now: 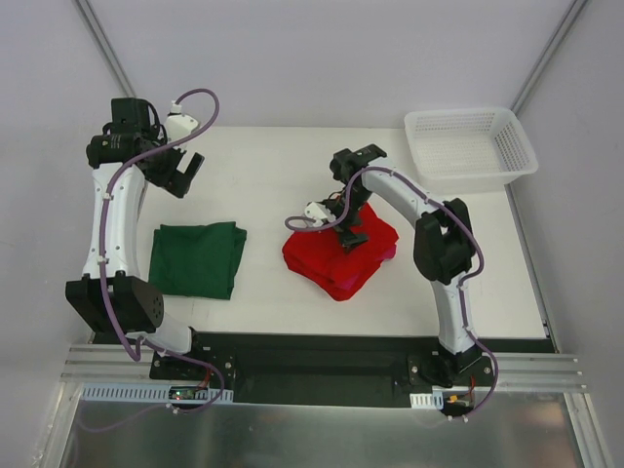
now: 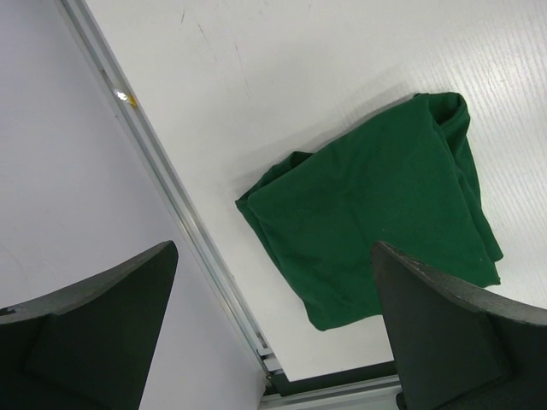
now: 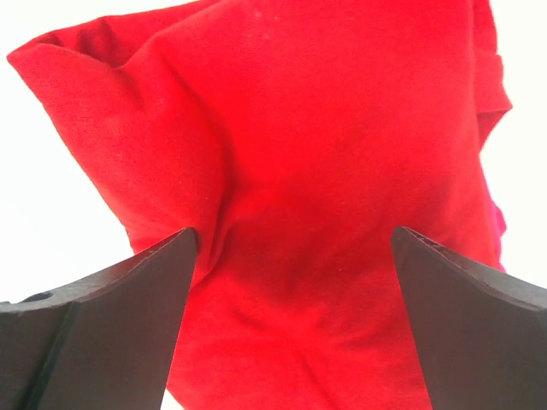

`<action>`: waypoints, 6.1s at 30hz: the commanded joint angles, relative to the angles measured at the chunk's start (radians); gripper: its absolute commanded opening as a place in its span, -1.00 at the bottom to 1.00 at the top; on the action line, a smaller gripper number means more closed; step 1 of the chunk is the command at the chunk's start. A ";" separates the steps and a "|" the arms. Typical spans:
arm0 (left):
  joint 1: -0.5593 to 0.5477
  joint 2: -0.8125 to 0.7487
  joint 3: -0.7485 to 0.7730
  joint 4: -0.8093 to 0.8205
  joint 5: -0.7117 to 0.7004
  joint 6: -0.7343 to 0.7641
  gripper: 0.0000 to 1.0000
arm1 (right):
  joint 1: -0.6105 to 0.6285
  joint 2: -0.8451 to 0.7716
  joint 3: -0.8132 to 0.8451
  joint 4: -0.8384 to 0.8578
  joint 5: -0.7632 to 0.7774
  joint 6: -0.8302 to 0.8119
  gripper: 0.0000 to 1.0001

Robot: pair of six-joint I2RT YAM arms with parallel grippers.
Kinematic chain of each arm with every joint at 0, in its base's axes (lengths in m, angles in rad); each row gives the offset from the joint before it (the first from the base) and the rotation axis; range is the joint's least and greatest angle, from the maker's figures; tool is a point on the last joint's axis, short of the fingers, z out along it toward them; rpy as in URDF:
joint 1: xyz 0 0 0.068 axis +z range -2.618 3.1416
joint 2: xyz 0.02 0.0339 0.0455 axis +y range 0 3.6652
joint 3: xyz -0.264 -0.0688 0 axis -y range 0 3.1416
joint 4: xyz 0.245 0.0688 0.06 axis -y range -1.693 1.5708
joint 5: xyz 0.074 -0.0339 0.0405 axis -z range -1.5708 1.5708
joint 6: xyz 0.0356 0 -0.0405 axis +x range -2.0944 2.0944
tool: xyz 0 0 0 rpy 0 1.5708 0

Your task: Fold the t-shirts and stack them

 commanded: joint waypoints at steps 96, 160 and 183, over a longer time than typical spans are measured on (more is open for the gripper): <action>0.012 0.055 0.065 0.001 0.029 0.005 0.93 | 0.144 0.206 0.196 -0.056 0.364 0.578 1.00; 0.012 0.088 0.117 -0.002 0.024 0.000 0.93 | 0.161 0.255 0.271 0.394 0.437 0.944 1.00; 0.009 0.083 0.111 -0.009 0.029 0.002 0.93 | 0.168 0.229 0.243 0.544 0.726 1.062 1.00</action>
